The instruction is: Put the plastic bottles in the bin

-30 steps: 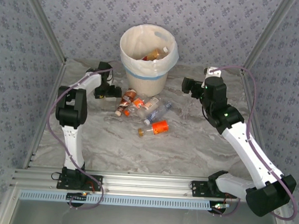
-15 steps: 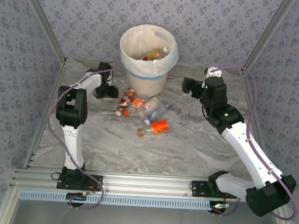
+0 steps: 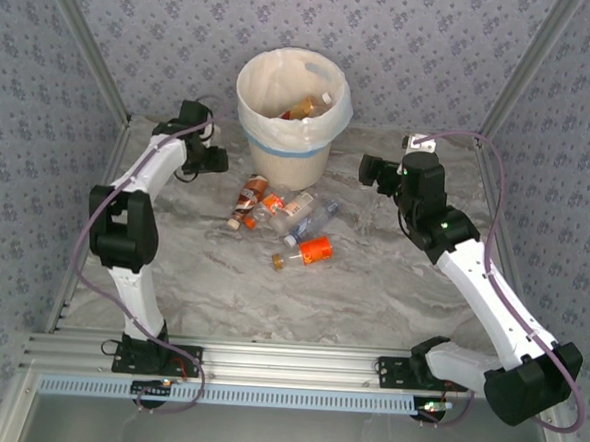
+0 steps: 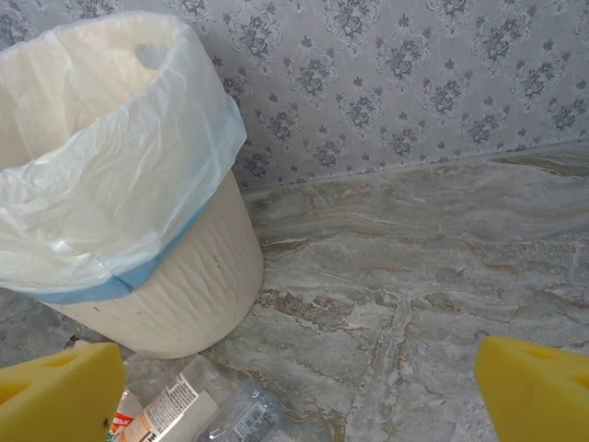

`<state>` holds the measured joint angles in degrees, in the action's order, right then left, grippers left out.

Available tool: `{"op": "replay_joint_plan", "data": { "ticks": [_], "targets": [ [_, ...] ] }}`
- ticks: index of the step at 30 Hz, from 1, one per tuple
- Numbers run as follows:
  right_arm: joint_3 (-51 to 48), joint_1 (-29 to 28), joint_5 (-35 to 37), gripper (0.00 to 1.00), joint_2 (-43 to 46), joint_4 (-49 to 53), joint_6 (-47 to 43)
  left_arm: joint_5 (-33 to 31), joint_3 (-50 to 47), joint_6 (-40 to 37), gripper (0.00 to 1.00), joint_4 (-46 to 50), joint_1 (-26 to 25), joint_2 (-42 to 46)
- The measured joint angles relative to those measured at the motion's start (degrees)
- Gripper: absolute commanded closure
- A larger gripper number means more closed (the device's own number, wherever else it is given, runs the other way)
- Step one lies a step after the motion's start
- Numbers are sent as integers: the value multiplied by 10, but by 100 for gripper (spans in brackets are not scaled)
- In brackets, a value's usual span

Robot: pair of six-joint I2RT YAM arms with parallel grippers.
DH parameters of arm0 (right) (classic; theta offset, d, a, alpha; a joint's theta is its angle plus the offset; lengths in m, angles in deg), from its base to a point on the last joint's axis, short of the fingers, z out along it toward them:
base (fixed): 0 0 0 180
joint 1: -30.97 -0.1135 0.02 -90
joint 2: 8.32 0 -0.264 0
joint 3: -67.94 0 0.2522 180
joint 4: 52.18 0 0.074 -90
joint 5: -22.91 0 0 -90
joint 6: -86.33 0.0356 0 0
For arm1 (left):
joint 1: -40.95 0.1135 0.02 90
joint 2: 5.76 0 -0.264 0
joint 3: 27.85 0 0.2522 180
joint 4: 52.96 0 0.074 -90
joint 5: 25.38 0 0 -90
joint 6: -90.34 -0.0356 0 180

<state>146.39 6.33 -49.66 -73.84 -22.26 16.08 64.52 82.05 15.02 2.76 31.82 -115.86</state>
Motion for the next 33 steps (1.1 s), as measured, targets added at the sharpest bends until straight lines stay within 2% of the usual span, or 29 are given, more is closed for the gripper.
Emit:
{"op": "replay_joint_plan", "data": {
  "ticks": [8, 16, 26, 29, 33],
  "targets": [
    [0, 0, 0, 0, -5, 0, 4, 4, -5, 35, 100, -24, -7, 123],
    [0, 0, -1, 0, -9, -1, 5, 9, -1, 54, 100, -98, -45, 214],
    [0, 0, -2, 0, -9, -1, 7, 9, 121, 38, 100, -178, -98, 190],
    [0, 0, -2, 0, -9, 0, 8, 12, 175, 27, 100, -192, -114, 161],
    [0, 0, -2, 0, -9, 0, 9, 23, 295, 18, 100, -184, -131, 88]
  ]
}}
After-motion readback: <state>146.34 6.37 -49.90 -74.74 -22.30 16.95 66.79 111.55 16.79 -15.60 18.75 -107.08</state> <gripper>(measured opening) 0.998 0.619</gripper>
